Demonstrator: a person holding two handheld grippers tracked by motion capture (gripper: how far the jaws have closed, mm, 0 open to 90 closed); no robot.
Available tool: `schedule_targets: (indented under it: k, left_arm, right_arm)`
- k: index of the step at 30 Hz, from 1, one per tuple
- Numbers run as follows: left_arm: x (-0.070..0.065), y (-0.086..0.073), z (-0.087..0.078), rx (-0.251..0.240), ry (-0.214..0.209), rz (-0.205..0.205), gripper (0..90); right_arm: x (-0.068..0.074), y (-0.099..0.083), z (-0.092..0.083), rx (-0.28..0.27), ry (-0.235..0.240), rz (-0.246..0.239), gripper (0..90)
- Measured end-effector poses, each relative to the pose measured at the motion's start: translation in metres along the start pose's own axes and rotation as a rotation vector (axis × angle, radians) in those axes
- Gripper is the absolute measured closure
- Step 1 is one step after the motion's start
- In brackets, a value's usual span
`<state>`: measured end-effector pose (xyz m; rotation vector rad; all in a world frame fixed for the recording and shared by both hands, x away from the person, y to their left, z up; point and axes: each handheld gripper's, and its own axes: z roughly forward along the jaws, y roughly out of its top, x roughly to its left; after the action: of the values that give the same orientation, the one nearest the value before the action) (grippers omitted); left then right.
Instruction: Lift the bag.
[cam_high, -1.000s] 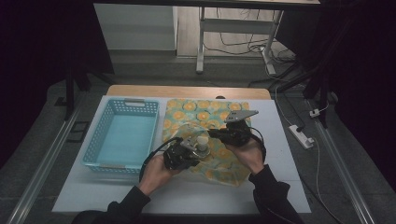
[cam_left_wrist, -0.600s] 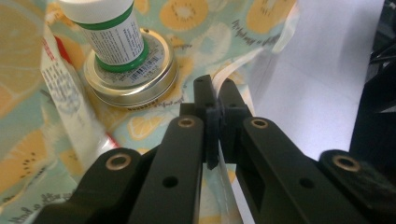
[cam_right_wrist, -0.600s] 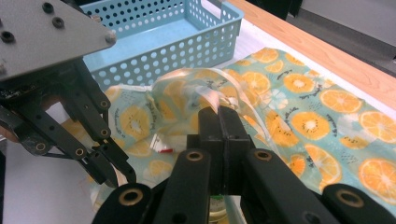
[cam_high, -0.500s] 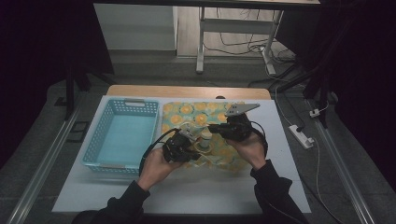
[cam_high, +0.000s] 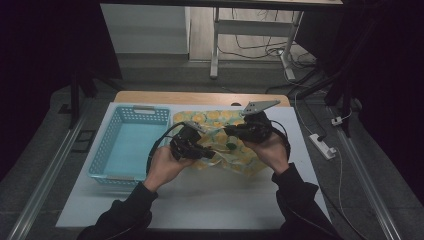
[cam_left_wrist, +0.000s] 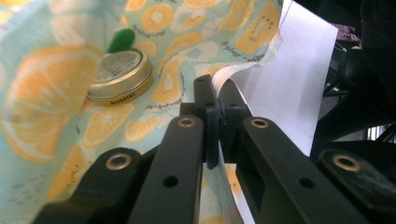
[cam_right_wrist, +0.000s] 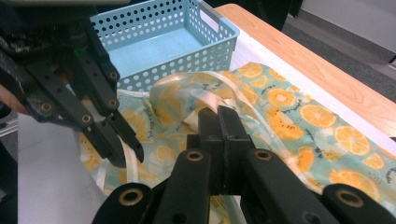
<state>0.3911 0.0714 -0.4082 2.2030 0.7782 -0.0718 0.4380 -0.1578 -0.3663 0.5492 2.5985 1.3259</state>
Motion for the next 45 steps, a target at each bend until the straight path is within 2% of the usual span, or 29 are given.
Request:
schedule_targets:
  k: [3,9,12,21,29,45]
  left_arm:
    - [0.001,0.008,-0.006,-0.008,-0.023,-0.002,89.1]
    - [0.005,0.023,-0.022,-0.038,-0.023,-0.001,89.2]
    - [0.007,0.031,-0.031,-0.059,-0.039,-0.004,89.2]
    - [0.009,0.053,-0.056,-0.106,-0.024,0.0,89.2]
    - [0.006,0.072,-0.073,-0.133,-0.011,0.025,89.3]
    - [0.005,0.09,-0.103,-0.203,0.001,0.026,89.3]
  right_arm:
    - [-0.001,0.005,-0.003,0.001,0.003,0.0,90.0]
    - [-0.003,0.015,-0.01,0.003,0.008,0.001,90.0]
    - [-0.002,0.02,-0.013,0.001,0.016,-0.005,90.0]
    - [-0.002,0.044,-0.031,-0.01,-0.001,-0.033,90.0]
    - [-0.004,0.06,-0.044,-0.027,-0.012,-0.044,90.0]
    - [-0.001,0.073,-0.061,-0.106,0.023,-0.025,90.0]
